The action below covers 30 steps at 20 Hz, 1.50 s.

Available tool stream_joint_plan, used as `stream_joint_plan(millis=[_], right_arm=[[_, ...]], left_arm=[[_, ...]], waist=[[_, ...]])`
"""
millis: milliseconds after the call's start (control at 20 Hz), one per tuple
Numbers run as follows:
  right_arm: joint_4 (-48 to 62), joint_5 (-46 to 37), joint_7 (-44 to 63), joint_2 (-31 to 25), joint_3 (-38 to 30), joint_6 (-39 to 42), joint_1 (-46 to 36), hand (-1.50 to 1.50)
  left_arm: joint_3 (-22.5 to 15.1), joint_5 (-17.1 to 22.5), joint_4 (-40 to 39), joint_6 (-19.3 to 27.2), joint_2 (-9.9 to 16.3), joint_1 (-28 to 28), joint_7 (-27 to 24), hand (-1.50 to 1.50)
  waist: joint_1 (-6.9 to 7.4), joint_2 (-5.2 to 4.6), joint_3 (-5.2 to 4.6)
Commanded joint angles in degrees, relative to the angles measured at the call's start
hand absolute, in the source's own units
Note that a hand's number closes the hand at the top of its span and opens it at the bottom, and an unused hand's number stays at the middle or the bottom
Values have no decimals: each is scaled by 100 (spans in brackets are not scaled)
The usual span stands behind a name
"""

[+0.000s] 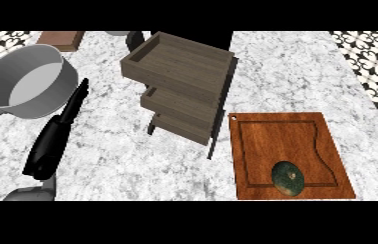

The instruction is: Pick the pear from the cutting board and place it in the tiered basket

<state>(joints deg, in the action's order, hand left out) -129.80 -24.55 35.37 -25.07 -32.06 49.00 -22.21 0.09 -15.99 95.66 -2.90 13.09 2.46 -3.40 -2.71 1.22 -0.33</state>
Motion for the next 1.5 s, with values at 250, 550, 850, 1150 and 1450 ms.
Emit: stream_joint_plan(millis=[250, 550, 850, 1150, 1450], right_arm=[[518, 1601, 2534, -656, 387, 196, -2657, 150], [1616, 1562, 3430, -758, 1387, -470, -4056, 150], [2782, 924, 4005, -241, 2413, -1215, -5388, 150], [4298, 678, 4001, 417, 2583, -1657, -6379, 150], [5381, 32, 3872, 1278, 2789, -2267, -6901, 150]], left_arm=[[-183, -40, 107, -89, -92, 148, 109, 0], [-176, -115, -47, -57, -80, 188, -34, 0], [-238, 5, 22, -245, -106, 377, 205, 0], [-228, -53, 83, -222, -94, 391, 207, 0], [-48, 43, -181, -236, -49, 388, -21, 0]], waist=[[223, -22, -10], [292, -43, -26], [403, -76, -14], [427, -96, 9], [410, -120, 14]])
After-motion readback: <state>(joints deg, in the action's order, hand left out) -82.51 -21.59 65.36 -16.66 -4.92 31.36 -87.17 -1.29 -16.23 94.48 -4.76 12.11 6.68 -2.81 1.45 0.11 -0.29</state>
